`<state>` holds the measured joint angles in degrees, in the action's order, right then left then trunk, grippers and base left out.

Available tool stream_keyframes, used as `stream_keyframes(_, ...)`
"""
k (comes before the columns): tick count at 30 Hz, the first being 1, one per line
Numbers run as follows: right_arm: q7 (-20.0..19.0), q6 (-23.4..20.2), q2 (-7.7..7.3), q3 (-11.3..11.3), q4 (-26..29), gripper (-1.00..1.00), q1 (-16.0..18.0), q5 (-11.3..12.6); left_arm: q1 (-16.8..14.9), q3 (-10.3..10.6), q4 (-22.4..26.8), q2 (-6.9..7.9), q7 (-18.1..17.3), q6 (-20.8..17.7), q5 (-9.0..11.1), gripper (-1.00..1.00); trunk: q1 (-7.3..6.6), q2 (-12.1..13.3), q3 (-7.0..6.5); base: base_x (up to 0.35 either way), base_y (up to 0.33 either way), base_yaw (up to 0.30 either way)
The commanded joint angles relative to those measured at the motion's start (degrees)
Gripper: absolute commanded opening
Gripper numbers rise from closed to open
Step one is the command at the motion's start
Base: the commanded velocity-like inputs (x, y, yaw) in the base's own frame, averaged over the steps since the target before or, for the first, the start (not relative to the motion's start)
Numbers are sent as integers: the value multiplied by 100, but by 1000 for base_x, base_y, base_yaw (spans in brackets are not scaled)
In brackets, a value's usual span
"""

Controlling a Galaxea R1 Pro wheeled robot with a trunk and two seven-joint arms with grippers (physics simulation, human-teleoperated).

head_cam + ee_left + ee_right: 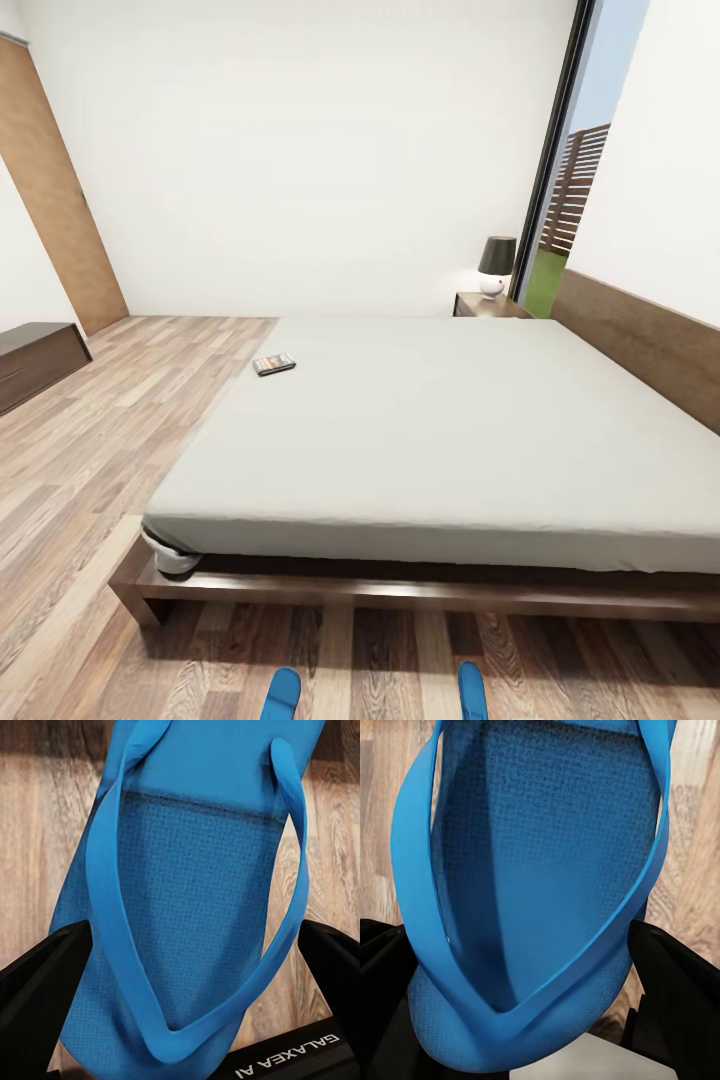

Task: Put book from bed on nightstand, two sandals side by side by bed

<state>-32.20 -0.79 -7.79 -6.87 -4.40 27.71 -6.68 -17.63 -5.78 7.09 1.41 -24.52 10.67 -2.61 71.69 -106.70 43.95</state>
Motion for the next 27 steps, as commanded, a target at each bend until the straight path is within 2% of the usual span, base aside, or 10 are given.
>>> stream_keyframes(1,-15,-9,-3,-51,-8,-100,6,-53,-4,-46,-6,0,-27,14,-29,-100,-1,-2,5,0,0,0)
stream_keyframes(14,-15,-9,-3,-51,-8,-100,6,-53,-37,-67,9,4,-25,-103,-16,-100,-1,-2,5,0,0,0)
stream_keyframes(17,-15,-9,-8,-57,-8,-100,6,-51,-79,-72,204,13,-18,-743,-6,-100,-1,-2,5,0,0,0)
stream_keyframes(19,-15,-9,-14,-57,-8,-100,6,-47,-94,-74,804,10,73,-1480,-4,-100,-1,-2,5,0,0,0)
stream_keyframes(22,-15,-9,-19,-59,-8,-100,6,-45,-99,-84,1361,15,464,-2245,-1,-100,-1,-2,5,0,0,0)
stream_keyframes(27,-15,-9,-48,-88,-8,-100,6,-40,-100,-90,1603,44,791,-2562,11,-100,-1,-2,5,0,0,0)
